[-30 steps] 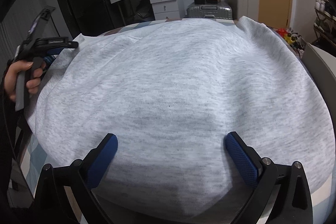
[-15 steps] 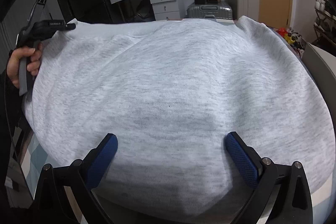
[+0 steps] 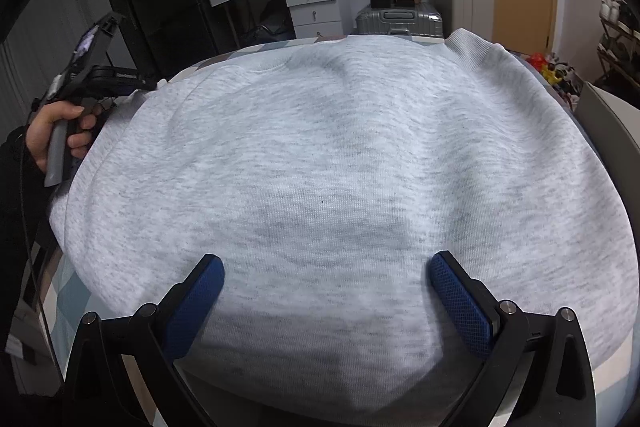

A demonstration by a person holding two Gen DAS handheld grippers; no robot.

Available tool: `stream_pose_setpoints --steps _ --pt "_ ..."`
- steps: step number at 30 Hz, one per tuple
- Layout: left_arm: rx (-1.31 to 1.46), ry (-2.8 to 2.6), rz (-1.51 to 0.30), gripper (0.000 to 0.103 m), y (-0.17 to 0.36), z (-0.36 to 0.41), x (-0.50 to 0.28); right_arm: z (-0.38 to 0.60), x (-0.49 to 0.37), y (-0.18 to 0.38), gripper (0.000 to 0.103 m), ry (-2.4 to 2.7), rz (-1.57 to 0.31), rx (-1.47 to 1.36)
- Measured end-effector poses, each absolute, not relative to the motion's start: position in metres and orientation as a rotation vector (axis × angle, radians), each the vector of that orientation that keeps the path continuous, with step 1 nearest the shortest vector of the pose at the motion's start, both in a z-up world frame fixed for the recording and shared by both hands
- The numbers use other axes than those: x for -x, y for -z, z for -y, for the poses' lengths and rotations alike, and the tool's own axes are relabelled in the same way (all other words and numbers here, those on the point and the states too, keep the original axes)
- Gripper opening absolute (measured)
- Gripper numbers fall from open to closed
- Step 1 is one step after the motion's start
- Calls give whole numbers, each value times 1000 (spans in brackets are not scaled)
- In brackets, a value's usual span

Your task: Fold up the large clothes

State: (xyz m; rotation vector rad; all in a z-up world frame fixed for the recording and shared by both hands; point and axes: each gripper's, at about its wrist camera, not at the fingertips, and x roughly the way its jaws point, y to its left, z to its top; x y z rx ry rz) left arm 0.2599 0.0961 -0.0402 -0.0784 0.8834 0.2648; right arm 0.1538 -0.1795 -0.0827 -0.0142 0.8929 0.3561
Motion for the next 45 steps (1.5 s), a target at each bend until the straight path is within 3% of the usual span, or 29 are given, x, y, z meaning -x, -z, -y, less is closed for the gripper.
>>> stream_pose_setpoints --steps 3,6,17,22,26,30,38,45 --pt "108 -200 -847 45 33 -84 -239 179 -154 83 103 -356 -893 15" --pt "114 -111 -817 67 31 -58 -208 180 -153 83 103 -356 -893 15" --pt "136 169 -823 68 62 32 -135 179 -152 82 103 -351 -891 23" --pt "63 139 -821 84 64 47 -133 177 -150 81 103 -342 -887 54" --pt "15 129 -821 86 67 55 -124 180 -147 70 103 -335 -883 61" --pt "-48 124 -811 102 77 69 -118 194 -145 53 103 -311 -847 -27" --pt "-84 114 -829 102 79 70 -113 179 -141 80 103 -308 -895 253" --pt "-130 124 -840 102 81 73 -103 251 -151 76 103 -124 -932 161"
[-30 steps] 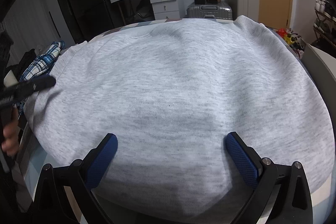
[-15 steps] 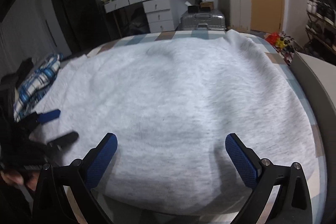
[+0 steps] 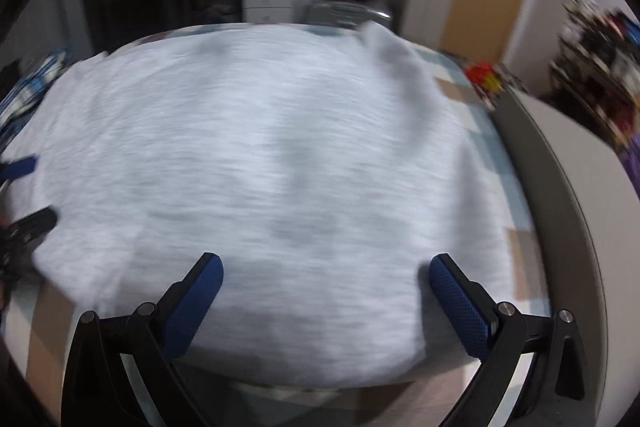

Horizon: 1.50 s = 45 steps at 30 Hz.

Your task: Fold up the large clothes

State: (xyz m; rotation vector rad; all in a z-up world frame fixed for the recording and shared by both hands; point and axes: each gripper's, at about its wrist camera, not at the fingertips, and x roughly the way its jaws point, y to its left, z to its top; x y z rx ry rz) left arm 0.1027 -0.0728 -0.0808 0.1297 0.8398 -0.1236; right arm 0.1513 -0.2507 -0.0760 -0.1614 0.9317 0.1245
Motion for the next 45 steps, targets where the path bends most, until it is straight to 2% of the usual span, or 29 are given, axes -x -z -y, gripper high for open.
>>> stream_pose_setpoints --steps 11,14,17,21,25,35,41,42,43,45 --pt "104 1 -773 102 65 11 -62 214 -155 63 103 -330 -904 9" --pt "153 -94 -858 102 81 -14 -68 197 -151 72 103 -322 -911 80" --pt "242 -95 -831 102 75 -28 -54 191 -147 75 103 -311 -906 151" --pt "271 -157 -799 102 66 -38 -31 200 -152 70 103 -314 -910 51" --pt "413 -170 -791 101 68 -55 -5 206 -150 61 103 -338 -901 -44" --pt "636 -118 -850 101 86 -75 -40 198 -146 63 103 -381 -906 -59" --pt "703 -112 -753 100 86 -81 -60 198 -144 65 103 -386 -908 -48" --pt "705 -124 -733 94 86 -82 -62 197 -144 66 103 -386 -907 -42" --pt "699 -153 -723 81 86 -82 -64 197 -144 66 103 -386 -906 -36" --pt "688 -215 -731 64 89 -86 -64 196 -144 67 103 -385 -904 -24"
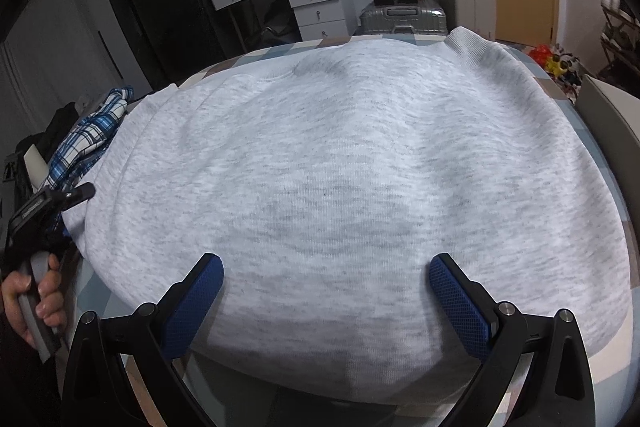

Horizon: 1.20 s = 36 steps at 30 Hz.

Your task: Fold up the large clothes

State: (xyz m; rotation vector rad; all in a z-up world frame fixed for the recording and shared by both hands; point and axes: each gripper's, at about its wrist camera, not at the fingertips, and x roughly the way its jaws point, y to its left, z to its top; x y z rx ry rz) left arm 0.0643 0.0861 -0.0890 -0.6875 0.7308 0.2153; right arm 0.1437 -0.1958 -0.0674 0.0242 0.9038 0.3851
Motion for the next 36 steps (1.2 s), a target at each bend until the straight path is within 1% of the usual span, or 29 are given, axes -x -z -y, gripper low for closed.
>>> stream_pose_setpoints --steps 1,2,3,4,7,15,19,27,30,36 --pt "693 -226 -723 56 89 -88 -63 194 -143 68 103 -384 -902 -21" --pt "697 -230 -716 51 88 -89 -61 193 -143 69 103 -383 -900 -15" --pt "691 -237 -707 35 88 -91 -58 193 -143 69 103 -384 -899 -10" --pt "678 -235 -689 13 85 -92 -55 193 -143 70 103 -383 -897 -4" --pt "633 -234 -664 9 77 -90 -51 192 -143 71 103 -378 -895 11" --pt "581 -182 -613 8 60 -91 -49 186 -141 73 103 -380 -909 56" --pt "508 -174 -599 7 51 -86 -35 172 -133 78 103 -408 -935 149" --pt "464 -170 -595 7 48 -91 0 159 -116 75 103 -559 -984 230" --pt "441 -160 -567 7 42 -87 -3 159 -123 66 103 -564 -961 161" --pt "359 -90 -467 7 15 -70 -20 163 -143 61 103 -486 -896 -103"
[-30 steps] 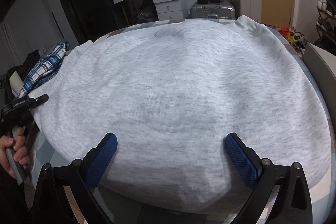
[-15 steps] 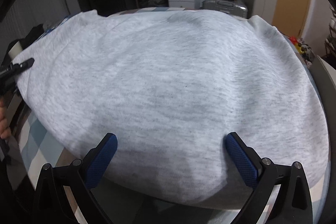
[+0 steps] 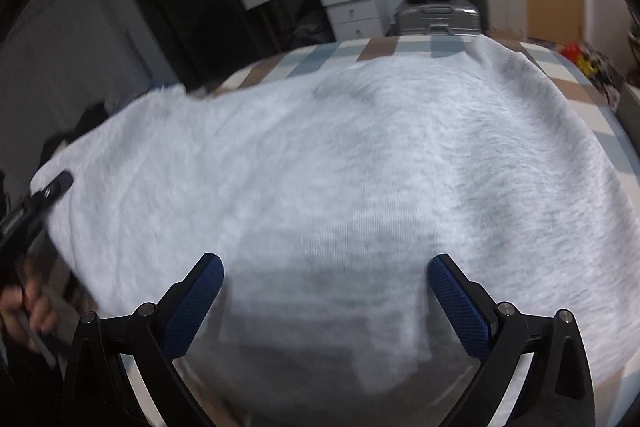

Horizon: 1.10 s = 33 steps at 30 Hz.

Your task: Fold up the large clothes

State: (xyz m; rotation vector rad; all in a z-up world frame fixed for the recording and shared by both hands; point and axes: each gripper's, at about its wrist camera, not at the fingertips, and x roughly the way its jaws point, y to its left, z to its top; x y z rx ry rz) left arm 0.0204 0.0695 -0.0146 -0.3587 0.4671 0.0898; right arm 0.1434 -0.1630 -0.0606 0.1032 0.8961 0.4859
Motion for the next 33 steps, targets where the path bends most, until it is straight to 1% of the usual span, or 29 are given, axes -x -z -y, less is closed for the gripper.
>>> stream_pose_setpoints --steps 2,5,11,16,19,21,23,25,27,29,31,32,33 --pt "337 -59 -439 7 6 -63 -25 156 -145 69 103 -445 -892 -67" --pt "304 -5 -404 7 -6 -52 -31 130 -132 80 103 -414 -884 158" --pt "237 164 -343 7 -34 -22 -44 141 -137 79 103 -453 -893 90" --pt "129 366 -312 7 -51 36 -67 145 -138 78 103 -477 -896 67" --pt "47 457 -367 7 -35 79 -84 173 -142 67 99 -559 -931 -70" --pt "-7 510 -441 7 -16 106 -99 208 -144 55 99 -529 -911 -153" --pt "-64 543 -517 7 10 138 -113 242 -143 45 99 -453 -870 -200" --pt "-170 576 -637 7 44 172 -127 283 -139 37 99 -373 -835 -285" --pt "-263 563 -720 7 77 200 -132 317 -135 36 99 -352 -814 -387" --pt "-409 508 -726 7 102 219 -129 339 -130 37 100 -356 -793 -480" --pt "-443 503 -690 16 104 221 -121 349 -126 39 100 -395 -776 -553" --pt "-437 511 -688 19 101 220 -120 348 -126 39 100 -423 -768 -577" --pt "-416 521 -689 29 98 216 -119 346 -122 38 100 -451 -759 -603"
